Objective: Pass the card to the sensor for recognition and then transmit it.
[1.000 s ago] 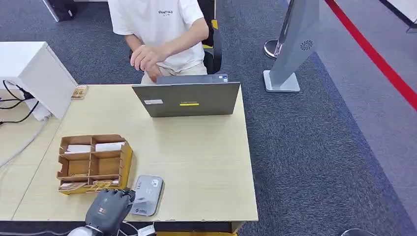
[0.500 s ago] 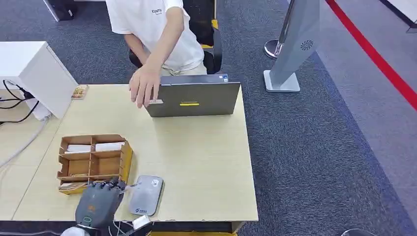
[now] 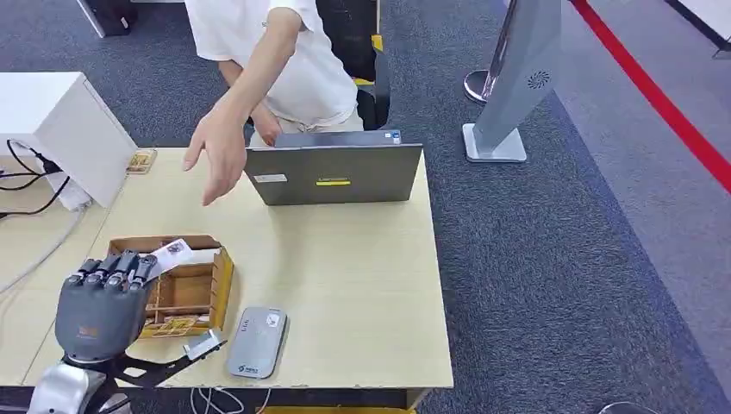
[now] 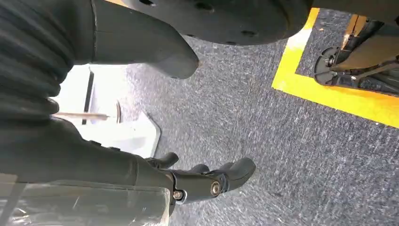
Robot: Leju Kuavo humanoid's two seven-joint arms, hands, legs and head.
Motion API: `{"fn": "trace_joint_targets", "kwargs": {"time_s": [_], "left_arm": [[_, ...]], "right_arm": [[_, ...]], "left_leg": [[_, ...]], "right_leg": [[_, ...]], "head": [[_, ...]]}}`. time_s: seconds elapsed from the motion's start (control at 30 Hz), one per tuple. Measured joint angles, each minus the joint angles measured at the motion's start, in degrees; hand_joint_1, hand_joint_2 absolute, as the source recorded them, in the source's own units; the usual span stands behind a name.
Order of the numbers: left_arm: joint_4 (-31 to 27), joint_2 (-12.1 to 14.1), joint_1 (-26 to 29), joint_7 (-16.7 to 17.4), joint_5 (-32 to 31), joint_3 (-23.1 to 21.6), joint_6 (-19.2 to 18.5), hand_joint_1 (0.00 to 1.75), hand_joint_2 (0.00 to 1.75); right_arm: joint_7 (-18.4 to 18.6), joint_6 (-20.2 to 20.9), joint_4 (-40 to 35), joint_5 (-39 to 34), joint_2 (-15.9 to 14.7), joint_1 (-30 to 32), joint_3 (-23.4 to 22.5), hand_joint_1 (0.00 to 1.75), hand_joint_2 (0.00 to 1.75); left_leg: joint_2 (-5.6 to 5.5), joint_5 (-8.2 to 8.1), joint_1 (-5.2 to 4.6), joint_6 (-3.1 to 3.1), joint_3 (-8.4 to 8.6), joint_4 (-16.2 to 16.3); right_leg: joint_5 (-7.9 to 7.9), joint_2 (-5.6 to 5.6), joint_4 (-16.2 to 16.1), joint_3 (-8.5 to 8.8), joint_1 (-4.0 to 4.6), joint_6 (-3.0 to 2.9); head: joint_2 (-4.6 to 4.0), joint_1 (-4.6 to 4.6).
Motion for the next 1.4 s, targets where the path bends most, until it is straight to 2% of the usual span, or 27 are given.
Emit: {"fn": "trace_joint_targets", "kwargs": {"time_s": [0.17, 0.37, 0.53, 0.67, 0.87, 0.9, 1.27, 1.4], "left_arm": [[3.6, -1.8, -8.4, -0.9, -2.3, 4.8, 0.0, 1.75, 1.75], [11.6, -1.9, -17.3, 1.3, -4.0, 6.7, 0.0, 1.75, 1.75], [19.5, -0.5, -24.3, 3.7, -4.5, 6.9, 0.0, 1.75, 1.75], [23.2, -0.2, -27.0, 3.9, -4.5, 6.9, 0.0, 1.75, 1.75], [25.8, -0.2, -28.4, 4.0, -4.2, 6.9, 0.0, 1.75, 1.75], [26.1, -0.2, -28.5, 4.0, -4.2, 6.9, 0.0, 0.0, 1.75], [27.6, -0.3, -28.7, 4.2, -0.8, 6.9, 0.1, 0.0, 1.75], [26.7, -0.5, -26.8, 6.3, 1.4, 5.7, 0.1, 0.0, 1.75]], "right_arm": [[0.4, 0.9, 0.0, 1.5, 0.0, -0.4, 0.8, 0.0, 1.75], [0.5, 1.5, 0.0, 2.5, 0.0, -0.6, 1.7, 0.0, 1.75], [0.5, 2.1, 0.0, 3.1, 0.0, -0.7, 2.2, 0.0, 1.75], [0.6, 2.3, 0.0, 3.1, 0.0, -0.7, 2.6, 0.0, 1.75], [0.7, 2.3, 0.0, 3.1, 0.0, -0.7, 2.7, 0.0, 1.75], [0.7, 2.3, 0.0, 3.1, 0.0, -0.7, 2.7, 0.0, 1.75], [0.7, 1.9, 0.0, 2.9, 0.0, -0.7, 2.7, 0.0, 1.75], [0.7, 1.2, 0.0, 2.2, 0.0, -0.6, 2.7, 0.0, 1.75]], "left_leg": [[-0.02, 0.02, 0.0, -0.01, 0.02, 0.0], [-0.02, 0.07, 0.02, -0.04, -0.01, 0.0], [-0.1, 0.07, 0.02, -0.04, -0.03, 0.0], [-0.02, 0.07, 0.01, -0.04, -0.02, 0.0], [0.06, 0.04, 0.0, -0.06, -0.03, 0.0], [0.09, 0.04, 0.01, -0.06, -0.04, 0.0], [0.15, 0.03, 0.01, -0.05, -0.04, 0.0], [0.15, 0.03, 0.0, -0.05, -0.04, 0.0]], "right_leg": [[0.04, -0.03, 0.0, -0.01, 0.0, -0.02], [0.05, 0.0, 0.0, -0.03, 0.03, -0.03], [0.05, -0.08, 0.0, -0.01, 0.02, -0.03], [0.06, 0.01, 0.0, -0.03, 0.01, -0.02], [0.06, 0.14, 0.0, -0.11, 0.01, -0.01], [0.06, 0.16, 0.0, -0.13, 0.01, -0.01], [0.06, 0.25, 0.0, -0.17, 0.01, -0.02], [0.06, 0.25, 0.0, -0.16, 0.0, -0.01]], "head": [[0.0, 0.0], [0.0, 0.07], [0.0, 0.04], [0.0, 0.02], [0.0, 0.0], [0.0, 0.0], [0.0, 0.0], [0.0, 0.0]]}}
